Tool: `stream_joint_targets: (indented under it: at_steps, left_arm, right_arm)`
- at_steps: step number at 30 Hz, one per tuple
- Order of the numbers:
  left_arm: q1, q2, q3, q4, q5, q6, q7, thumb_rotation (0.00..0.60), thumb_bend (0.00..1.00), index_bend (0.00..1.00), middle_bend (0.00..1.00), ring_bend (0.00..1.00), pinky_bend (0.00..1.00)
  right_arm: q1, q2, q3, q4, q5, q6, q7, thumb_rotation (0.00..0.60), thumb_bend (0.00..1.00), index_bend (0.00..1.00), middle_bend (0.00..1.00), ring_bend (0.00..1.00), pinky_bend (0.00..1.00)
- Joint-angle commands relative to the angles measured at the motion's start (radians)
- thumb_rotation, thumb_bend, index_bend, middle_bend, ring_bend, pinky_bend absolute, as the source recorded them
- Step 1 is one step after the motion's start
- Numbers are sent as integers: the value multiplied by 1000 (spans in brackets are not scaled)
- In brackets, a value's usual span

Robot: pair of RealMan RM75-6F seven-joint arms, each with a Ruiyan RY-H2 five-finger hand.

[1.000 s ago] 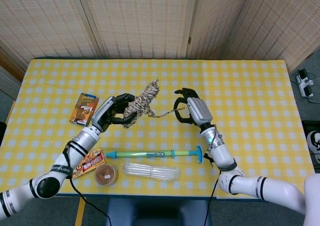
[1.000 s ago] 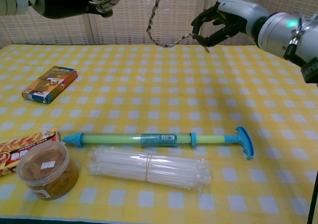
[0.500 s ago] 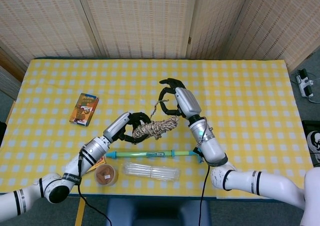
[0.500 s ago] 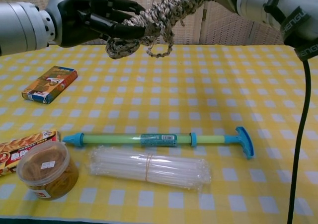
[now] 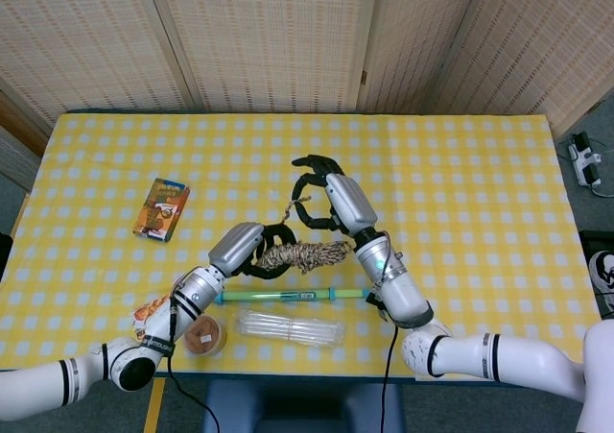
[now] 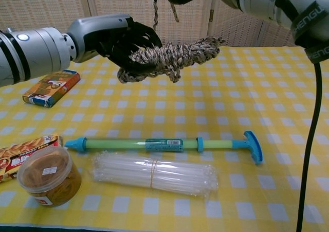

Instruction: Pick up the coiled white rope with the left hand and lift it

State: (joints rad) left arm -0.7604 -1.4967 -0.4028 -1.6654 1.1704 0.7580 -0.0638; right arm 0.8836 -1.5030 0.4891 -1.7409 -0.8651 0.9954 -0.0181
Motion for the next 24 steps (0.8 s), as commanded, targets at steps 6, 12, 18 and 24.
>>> stream_joint_targets:
  at_steps: [6,12,18,24]
  left_arm:
    - [-93,-96,27,54,-349,150,284,600,565,704,684,630,650]
    - [-119,-133,6,87,-486,225,346,600,565,712,684,638,653]
    - [-132,-141,-16,93,-571,236,345,600,565,712,685,643,660]
    - [-134,-125,-26,72,-594,204,313,600,564,712,687,639,658]
  right_arm:
    - [-15,18,-19,-57,-40,27,5,600,610,635,209,83,0]
    - [-17,14,-40,-73,-66,44,-6,600,611,635,209,82,0]
    - [11,-30,-57,-45,-67,54,-47,600,611,635,209,82,0]
    - [50,-84,-51,21,-50,67,-95,600,612,636,209,82,0]
